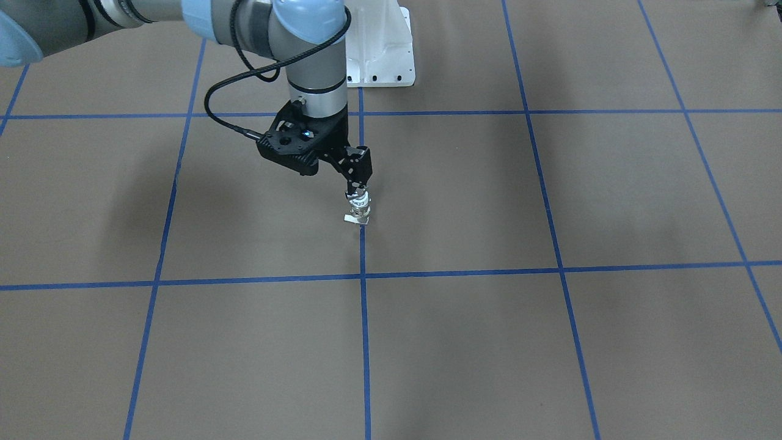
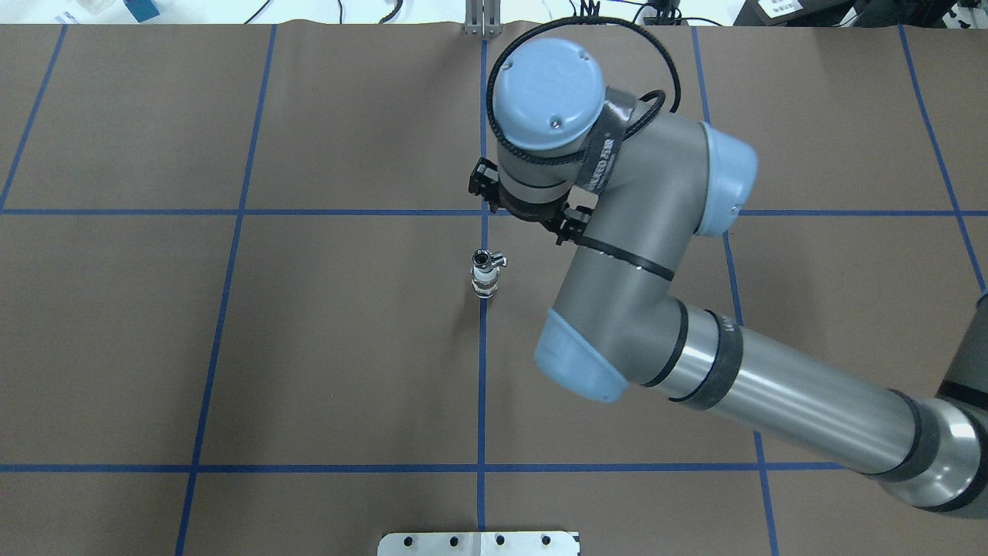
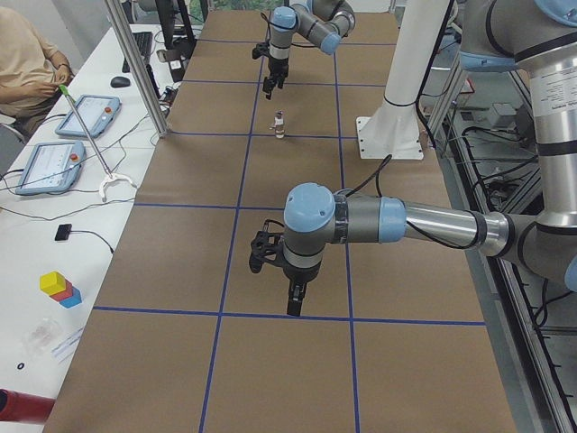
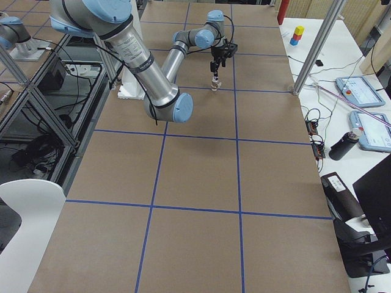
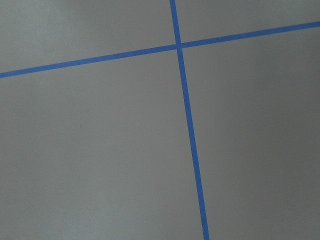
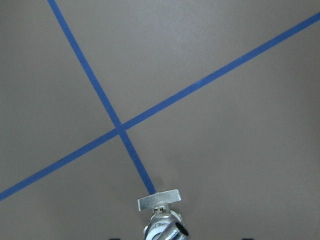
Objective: Assemble PPR valve and pipe with both arms
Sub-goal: 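Open the right gripper and lift the right arm away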
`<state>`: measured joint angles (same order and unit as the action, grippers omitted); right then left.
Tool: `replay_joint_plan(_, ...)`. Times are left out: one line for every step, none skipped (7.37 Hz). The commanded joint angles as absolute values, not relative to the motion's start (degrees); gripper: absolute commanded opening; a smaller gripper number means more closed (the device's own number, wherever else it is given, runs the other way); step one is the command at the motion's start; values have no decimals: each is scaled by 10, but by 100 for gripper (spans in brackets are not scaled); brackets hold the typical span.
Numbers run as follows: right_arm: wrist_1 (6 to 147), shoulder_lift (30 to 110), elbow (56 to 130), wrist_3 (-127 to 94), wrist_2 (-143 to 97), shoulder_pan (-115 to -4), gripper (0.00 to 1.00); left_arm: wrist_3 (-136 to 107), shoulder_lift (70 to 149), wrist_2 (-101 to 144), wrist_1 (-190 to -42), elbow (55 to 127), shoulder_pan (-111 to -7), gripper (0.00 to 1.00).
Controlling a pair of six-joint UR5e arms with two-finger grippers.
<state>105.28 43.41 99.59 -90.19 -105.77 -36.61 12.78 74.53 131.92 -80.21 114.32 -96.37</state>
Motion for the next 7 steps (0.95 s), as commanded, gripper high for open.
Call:
replay_joint_plan(1087,526,1076,-732,-1131,-474,100,125,739,1320,-805,1147,-962,100)
replay_joint_plan(1087,574,1099,-639,-1150,-522,100,100,743,1319,-806,1143,-961,100)
replay_joint_plan(1085,618,1102,-539,-1168,-565,100,11,743,1318,-819,1145,-960,100)
replay_joint_plan(1083,667,1102,-436,-1183,-603,100,-1,735,1316,-857,1140,-959,100)
replay_joint_plan(1083,717,1102,-332,-1203,-647,100,2,736,1316,-864,1135,-958,100)
replay_joint_plan(1083,762,1102,-256,-1230,-690,100,2,736,1318,-862,1135,-958,100)
replay_joint_plan(1082,805,1102,-181,-1248,-734,100,2,735,1318,-864,1100,-958,100)
